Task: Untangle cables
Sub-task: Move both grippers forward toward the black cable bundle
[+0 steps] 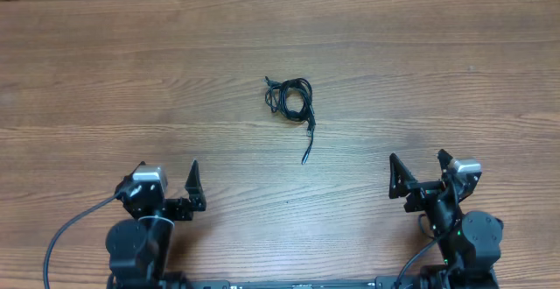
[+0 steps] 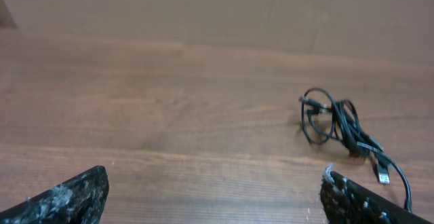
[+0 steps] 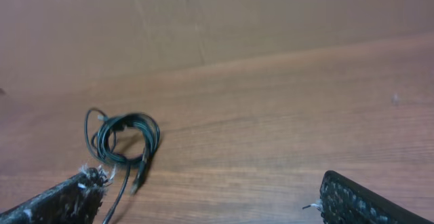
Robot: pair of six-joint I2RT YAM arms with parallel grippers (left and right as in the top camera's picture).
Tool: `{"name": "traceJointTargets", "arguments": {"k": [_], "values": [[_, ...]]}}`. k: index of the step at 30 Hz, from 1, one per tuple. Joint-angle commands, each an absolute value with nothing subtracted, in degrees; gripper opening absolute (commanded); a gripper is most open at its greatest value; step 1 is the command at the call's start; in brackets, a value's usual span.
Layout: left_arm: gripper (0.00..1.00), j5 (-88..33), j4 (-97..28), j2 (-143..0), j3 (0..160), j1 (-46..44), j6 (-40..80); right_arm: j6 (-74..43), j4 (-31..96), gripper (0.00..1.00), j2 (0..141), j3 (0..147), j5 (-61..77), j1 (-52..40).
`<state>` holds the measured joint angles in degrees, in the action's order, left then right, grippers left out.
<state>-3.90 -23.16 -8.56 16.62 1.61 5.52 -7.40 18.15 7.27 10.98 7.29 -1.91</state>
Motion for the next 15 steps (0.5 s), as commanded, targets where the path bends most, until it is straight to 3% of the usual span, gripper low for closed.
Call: {"name": "traceJointTargets", "arguments": {"k": [1,15], "values": [[1.0,-4.56,-24.62,-13.56,21.45,1.89,4.29,-7.7,20.29,1.0,11.66,15.73,7.75,-1.87],[0.99,-9.08,-38.24,-40.8,45.71,1.89,4.27,-7.68,36.62,1.0,35.62,35.64,8.27,-1.87]]}}
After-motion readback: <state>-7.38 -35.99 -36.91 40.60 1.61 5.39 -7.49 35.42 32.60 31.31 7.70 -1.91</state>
